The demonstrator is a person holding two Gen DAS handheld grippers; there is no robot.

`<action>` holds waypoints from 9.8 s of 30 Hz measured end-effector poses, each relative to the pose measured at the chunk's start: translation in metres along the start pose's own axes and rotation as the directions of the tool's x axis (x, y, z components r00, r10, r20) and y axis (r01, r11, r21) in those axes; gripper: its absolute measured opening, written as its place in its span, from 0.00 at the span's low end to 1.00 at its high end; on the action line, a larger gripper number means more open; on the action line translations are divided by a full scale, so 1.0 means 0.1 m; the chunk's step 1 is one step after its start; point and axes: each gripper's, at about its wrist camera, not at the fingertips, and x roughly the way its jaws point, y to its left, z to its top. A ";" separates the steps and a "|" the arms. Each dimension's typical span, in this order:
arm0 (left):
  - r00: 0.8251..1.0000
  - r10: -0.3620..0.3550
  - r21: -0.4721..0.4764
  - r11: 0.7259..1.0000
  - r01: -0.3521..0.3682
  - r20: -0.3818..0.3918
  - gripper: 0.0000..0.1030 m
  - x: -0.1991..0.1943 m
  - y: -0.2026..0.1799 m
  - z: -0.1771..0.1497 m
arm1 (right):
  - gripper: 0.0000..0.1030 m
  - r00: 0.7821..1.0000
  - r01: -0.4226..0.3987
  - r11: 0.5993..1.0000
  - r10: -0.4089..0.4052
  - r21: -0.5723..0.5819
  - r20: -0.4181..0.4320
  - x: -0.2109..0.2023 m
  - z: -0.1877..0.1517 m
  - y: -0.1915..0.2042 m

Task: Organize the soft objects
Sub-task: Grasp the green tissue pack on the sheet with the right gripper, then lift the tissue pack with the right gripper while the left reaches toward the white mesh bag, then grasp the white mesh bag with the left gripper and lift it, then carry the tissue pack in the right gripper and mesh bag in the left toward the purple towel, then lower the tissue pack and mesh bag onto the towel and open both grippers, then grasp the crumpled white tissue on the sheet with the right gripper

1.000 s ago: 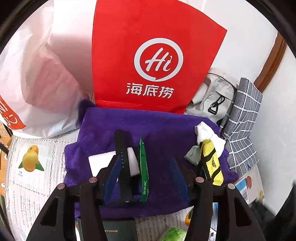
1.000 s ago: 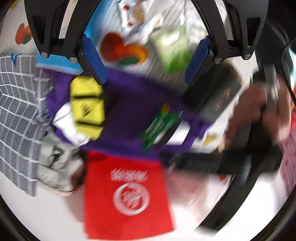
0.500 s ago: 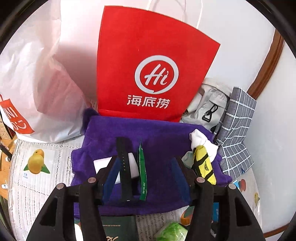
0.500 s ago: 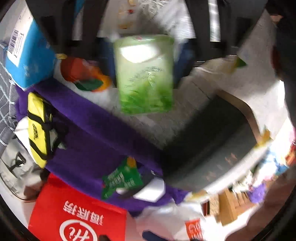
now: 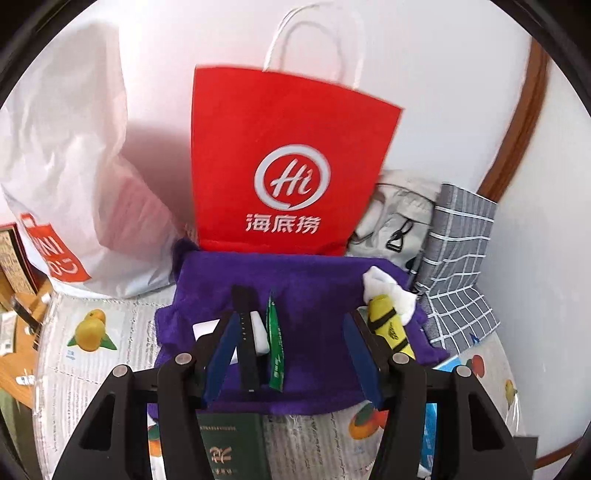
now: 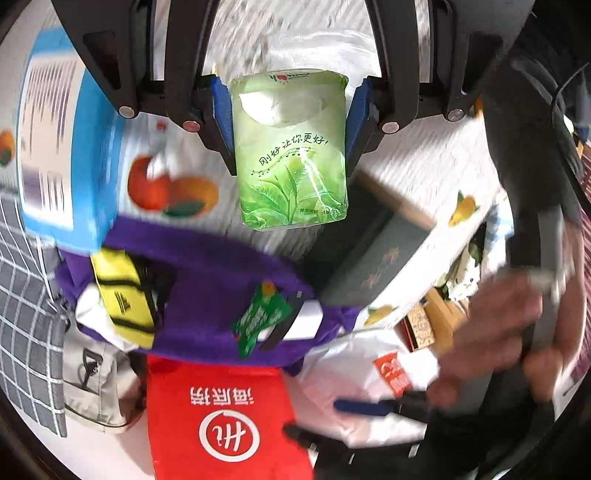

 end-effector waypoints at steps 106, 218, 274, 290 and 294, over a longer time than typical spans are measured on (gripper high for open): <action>0.993 0.050 -0.052 0.997 -0.055 -0.105 0.13 -0.91 -0.13 -1.72 | 0.50 0.953 0.197 0.953 -0.241 0.230 0.184 -1.47 -0.82 -0.61; 0.989 -0.054 -0.212 0.977 0.023 -0.140 0.13 1.13 0.51 -0.01 | 0.53 0.985 0.137 0.989 -0.142 0.056 0.096 0.12 1.43 -1.31; 0.997 0.026 -0.047 0.999 -0.023 0.070 0.73 -0.27 0.02 -0.03 | 0.25 0.963 0.270 0.962 -0.270 -0.047 0.003 0.08 -0.08 -0.28; 1.000 0.029 -0.092 0.995 -0.029 0.007 0.73 -0.79 0.43 -1.22 | 0.18 0.972 0.234 0.972 -0.233 0.025 -0.021 0.18 -0.49 -0.12; 0.999 0.020 -0.102 0.995 -0.024 -0.042 0.73 -0.77 0.44 -1.49 | 0.17 0.996 0.093 0.993 -0.092 0.071 -0.015 0.05 -0.70 -0.01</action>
